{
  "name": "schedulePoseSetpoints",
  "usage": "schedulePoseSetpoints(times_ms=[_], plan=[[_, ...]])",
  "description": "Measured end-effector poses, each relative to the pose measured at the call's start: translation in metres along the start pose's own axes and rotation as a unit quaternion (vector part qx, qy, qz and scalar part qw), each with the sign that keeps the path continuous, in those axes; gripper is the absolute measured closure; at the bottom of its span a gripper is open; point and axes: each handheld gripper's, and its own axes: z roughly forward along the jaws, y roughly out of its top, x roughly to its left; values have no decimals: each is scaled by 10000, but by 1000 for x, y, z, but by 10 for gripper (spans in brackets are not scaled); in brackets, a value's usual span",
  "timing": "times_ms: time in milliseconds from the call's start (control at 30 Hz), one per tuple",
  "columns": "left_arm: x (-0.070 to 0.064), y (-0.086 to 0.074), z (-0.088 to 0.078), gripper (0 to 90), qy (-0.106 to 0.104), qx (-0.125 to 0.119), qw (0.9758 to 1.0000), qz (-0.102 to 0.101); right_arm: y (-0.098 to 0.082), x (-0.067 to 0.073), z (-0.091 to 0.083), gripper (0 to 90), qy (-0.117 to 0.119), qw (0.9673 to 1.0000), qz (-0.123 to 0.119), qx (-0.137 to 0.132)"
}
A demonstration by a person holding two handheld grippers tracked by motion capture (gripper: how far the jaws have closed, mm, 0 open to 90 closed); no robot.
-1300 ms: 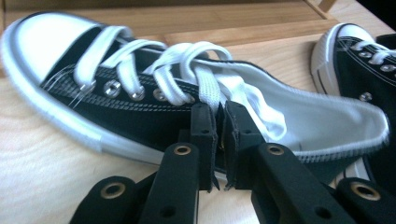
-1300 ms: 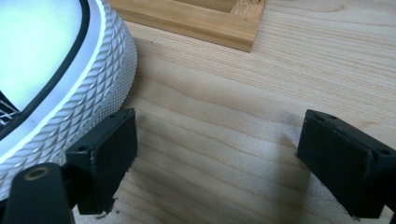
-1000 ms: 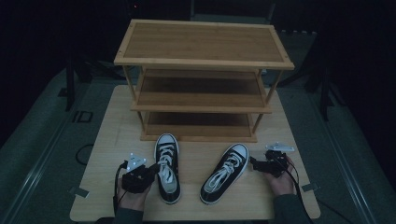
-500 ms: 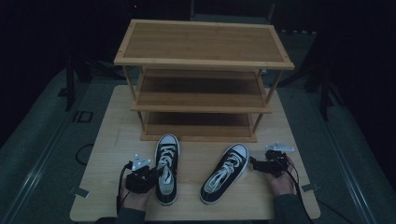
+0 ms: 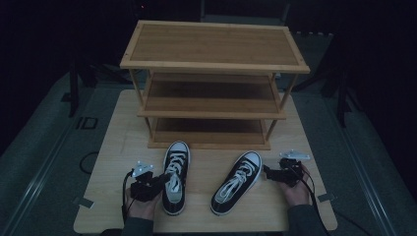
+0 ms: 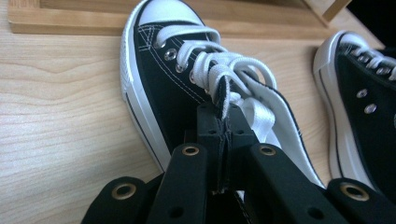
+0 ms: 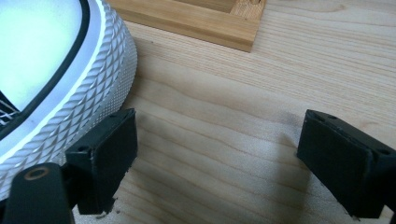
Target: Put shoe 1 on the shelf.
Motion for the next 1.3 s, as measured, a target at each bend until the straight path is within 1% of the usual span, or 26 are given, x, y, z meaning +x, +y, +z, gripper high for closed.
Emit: schedulePoseSetpoints(times_ms=[100,200,367,533,667,867,1300], plan=[[-1,-1,-1,889,6,-136,9999,-50,0,0,0,116,0,10000,1,0],[-1,0,-1,889,-40,-195,9998,-92,0,0,0,117,0,10000,1,-1],[0,0,-2,889,-148,-257,9993,-225,0,0,0,116,0,10000,1,0],[0,2,-3,889,-264,-289,9988,-303,0,0,0,116,2,10000,4,0],[-1,4,-4,889,-362,-326,9983,-333,0,0,0,116,1,10000,5,-3],[-3,8,-7,888,-474,-445,9971,-393,0,0,0,116,2,10000,7,-3],[-5,20,-11,887,-632,-505,9955,-484,0,0,0,116,1,10000,8,-2]])
